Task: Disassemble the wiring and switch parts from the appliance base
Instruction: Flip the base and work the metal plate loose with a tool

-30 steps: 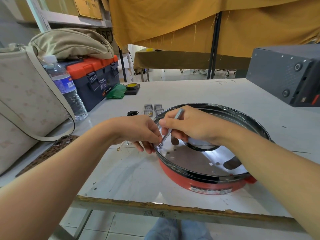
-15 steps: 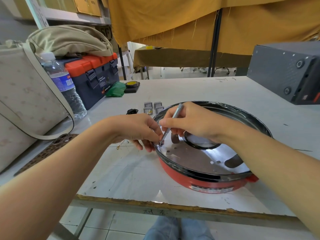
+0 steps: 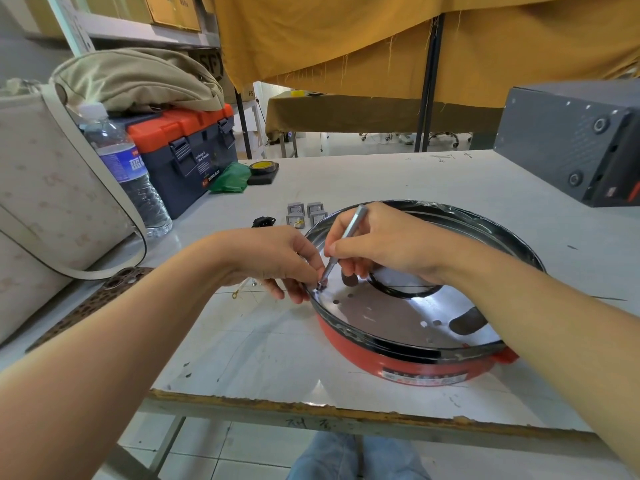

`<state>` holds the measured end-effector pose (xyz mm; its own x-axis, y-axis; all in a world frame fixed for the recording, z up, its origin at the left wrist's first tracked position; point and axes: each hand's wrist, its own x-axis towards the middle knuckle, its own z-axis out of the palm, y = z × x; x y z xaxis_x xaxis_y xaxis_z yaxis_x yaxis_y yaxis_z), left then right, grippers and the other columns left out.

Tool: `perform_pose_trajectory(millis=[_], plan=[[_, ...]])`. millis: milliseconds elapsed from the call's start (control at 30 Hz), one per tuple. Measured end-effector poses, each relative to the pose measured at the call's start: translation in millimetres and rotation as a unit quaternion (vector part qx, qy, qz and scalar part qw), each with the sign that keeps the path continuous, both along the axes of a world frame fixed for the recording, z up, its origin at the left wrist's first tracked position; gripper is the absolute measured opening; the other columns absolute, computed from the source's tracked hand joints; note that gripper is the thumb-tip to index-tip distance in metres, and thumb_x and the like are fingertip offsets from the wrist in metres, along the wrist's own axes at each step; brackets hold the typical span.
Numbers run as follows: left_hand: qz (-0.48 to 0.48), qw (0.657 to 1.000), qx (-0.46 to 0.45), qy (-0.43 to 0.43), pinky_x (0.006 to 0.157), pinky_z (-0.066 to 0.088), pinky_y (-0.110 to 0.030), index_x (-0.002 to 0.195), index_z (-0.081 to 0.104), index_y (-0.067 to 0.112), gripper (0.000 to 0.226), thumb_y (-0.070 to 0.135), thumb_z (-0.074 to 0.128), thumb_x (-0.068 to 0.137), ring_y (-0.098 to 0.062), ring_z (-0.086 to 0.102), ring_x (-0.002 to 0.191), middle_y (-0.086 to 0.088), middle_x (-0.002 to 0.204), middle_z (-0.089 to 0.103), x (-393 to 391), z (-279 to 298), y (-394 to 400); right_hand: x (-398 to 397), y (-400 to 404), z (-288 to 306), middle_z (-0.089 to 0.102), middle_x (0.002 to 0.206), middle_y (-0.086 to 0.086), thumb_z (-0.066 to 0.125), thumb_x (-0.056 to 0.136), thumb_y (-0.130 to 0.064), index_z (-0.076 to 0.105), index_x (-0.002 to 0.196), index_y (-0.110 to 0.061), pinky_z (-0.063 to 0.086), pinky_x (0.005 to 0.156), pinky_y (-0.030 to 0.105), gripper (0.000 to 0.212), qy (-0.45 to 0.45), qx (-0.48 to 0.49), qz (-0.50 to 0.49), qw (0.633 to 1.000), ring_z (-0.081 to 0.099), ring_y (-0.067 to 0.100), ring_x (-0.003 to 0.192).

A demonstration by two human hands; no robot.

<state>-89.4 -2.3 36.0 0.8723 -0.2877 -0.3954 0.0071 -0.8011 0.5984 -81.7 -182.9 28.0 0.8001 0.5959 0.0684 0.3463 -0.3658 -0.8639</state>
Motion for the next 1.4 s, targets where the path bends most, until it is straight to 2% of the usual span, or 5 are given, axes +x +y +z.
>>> perform_pose_trajectory(millis=[300,867,1000,1267,1400], plan=[[0.007,1.0,0.0,0.006,0.052,0.047,-0.018,0.087,0.07,0.015,0.006,0.013,0.066,0.083,-0.008,0.066,0.063,0.0,0.081,0.074,1.0,-0.1,-0.1,1.9,0.6,-0.2,0.062,0.058,0.003,0.059,0.086,-0.008,0.067,0.078,-0.009,0.046,0.051,0.018,0.011,-0.006,-0.004,-0.001,1.0,0.059,0.012,0.056],[0.006,1.0,-0.008,-0.005,0.052,0.048,-0.015,0.101,0.066,0.013,0.016,0.017,0.065,0.085,-0.007,0.068,0.065,0.003,0.088,0.075,1.3,-3.4,0.6,-1.3,0.0,1.5,0.061,0.053,-0.001,0.059,0.09,-0.013,0.064,0.079,-0.012,0.047,0.051,0.018,0.013,-0.005,-0.003,0.004,1.0,0.059,0.015,0.056],[0.006,1.0,-0.016,-0.003,0.054,0.05,-0.016,0.1,0.067,0.015,0.015,0.015,0.065,0.085,-0.009,0.068,0.066,0.002,0.09,0.075,2.2,-4.9,2.7,-0.8,-0.9,1.6,0.061,0.053,-0.002,0.061,0.089,-0.011,0.066,0.078,-0.011,0.047,0.051,0.016,0.012,-0.006,0.013,-0.004,1.0,0.059,0.009,0.053],[0.007,1.0,-0.015,-0.001,0.056,0.052,-0.019,0.099,0.068,0.013,0.015,0.013,0.067,0.083,-0.011,0.069,0.067,-0.002,0.088,0.075,5.3,-6.3,3.5,-0.4,0.4,1.0,0.059,0.055,-0.005,0.061,0.092,-0.027,0.066,0.068,-0.022,0.045,0.052,0.015,0.024,-0.022,0.001,-0.016,1.0,0.053,0.003,0.05],[0.004,1.0,-0.013,0.001,0.055,0.051,-0.017,0.1,0.067,0.014,0.016,0.015,0.066,0.084,-0.009,0.069,0.066,0.002,0.088,0.075,5.0,-6.1,3.5,-0.2,0.6,0.6,0.059,0.056,-0.006,0.059,0.092,-0.026,0.065,0.075,-0.02,0.046,0.052,0.013,0.019,-0.027,-0.011,-0.023,0.999,0.054,0.002,0.051]])
